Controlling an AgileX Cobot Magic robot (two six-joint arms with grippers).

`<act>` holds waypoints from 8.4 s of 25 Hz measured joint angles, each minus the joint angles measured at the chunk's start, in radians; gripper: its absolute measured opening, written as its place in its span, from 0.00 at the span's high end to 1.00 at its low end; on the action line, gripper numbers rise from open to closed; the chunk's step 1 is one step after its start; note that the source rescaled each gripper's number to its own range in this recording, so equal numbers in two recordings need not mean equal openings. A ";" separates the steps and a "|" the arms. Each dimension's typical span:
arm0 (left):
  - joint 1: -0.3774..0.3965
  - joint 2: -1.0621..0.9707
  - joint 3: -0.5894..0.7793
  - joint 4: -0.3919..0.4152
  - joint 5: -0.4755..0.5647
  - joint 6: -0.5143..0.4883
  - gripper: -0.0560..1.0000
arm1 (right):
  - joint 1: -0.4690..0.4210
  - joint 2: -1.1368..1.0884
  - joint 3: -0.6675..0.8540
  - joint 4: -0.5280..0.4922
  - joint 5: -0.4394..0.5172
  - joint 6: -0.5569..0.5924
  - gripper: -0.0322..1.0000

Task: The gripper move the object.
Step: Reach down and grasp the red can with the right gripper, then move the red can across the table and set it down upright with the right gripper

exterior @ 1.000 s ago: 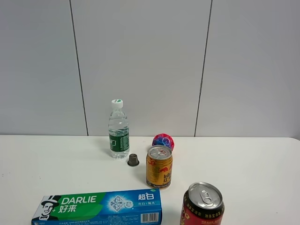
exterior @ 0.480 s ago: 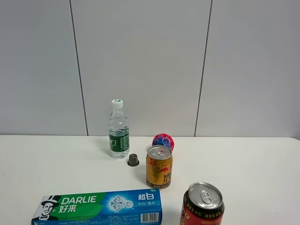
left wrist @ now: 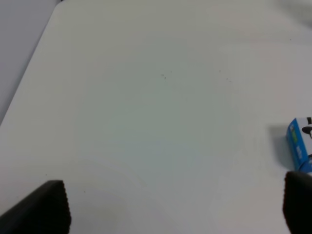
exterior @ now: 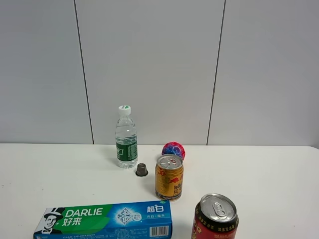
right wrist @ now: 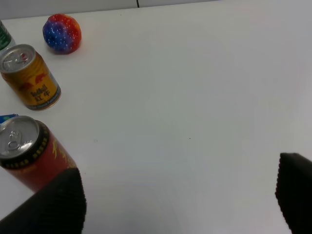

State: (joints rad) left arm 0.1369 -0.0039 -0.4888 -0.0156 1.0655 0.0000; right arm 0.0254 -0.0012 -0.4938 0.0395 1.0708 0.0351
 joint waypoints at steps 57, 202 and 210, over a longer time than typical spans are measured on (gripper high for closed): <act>0.000 0.000 0.000 0.000 0.000 0.000 0.00 | 0.805 1.430 -0.599 -0.209 -0.008 0.234 0.29; 0.000 0.000 0.000 0.000 0.000 0.000 0.00 | 0.750 1.807 -1.147 -0.163 0.011 0.082 0.97; 0.000 0.000 0.000 0.000 0.000 0.000 0.00 | 0.750 1.959 -1.173 -0.165 -0.128 0.082 0.97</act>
State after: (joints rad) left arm 0.1369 -0.0039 -0.4888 -0.0156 1.0655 0.0000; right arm 0.7752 1.9581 -1.6666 -0.1252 0.9425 0.1171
